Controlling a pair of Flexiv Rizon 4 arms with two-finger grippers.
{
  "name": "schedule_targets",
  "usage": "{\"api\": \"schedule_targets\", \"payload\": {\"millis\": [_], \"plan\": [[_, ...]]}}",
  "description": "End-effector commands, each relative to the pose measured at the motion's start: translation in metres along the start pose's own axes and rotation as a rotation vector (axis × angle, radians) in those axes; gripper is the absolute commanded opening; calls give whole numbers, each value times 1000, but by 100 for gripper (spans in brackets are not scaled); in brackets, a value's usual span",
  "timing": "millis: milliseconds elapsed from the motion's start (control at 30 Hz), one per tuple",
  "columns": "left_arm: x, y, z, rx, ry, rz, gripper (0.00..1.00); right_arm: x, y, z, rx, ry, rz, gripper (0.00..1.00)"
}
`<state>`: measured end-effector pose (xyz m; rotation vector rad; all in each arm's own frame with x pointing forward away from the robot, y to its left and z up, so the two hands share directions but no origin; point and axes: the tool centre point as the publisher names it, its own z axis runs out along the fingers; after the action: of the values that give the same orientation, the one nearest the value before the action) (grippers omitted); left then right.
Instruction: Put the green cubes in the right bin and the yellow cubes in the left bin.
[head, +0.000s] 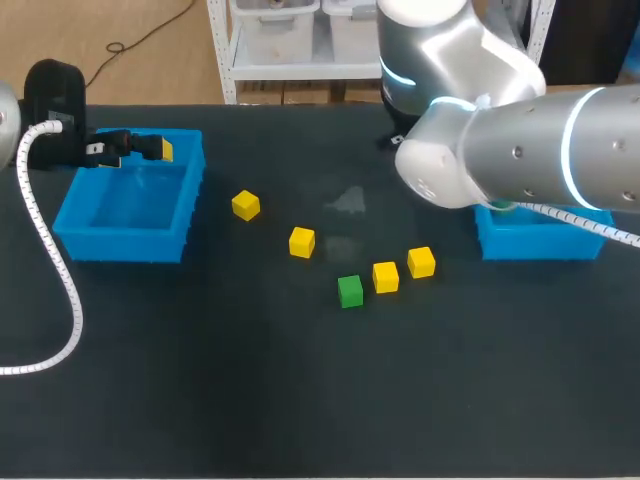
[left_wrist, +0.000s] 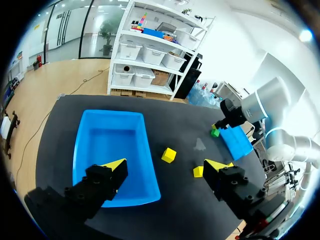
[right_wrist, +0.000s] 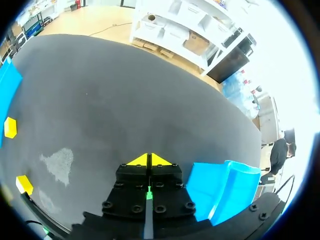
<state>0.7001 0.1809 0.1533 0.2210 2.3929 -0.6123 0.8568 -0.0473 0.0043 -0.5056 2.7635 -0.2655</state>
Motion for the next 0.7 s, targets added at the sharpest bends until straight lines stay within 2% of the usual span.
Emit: {"api": "schedule_targets", "payload": {"millis": [33, 700], "plan": [[1, 3, 1, 13, -7, 3, 100, 10, -4, -8, 2, -73, 2, 100], [1, 3, 1, 13, -7, 3, 100, 12, -5, -15, -18, -124, 3, 100]]}}
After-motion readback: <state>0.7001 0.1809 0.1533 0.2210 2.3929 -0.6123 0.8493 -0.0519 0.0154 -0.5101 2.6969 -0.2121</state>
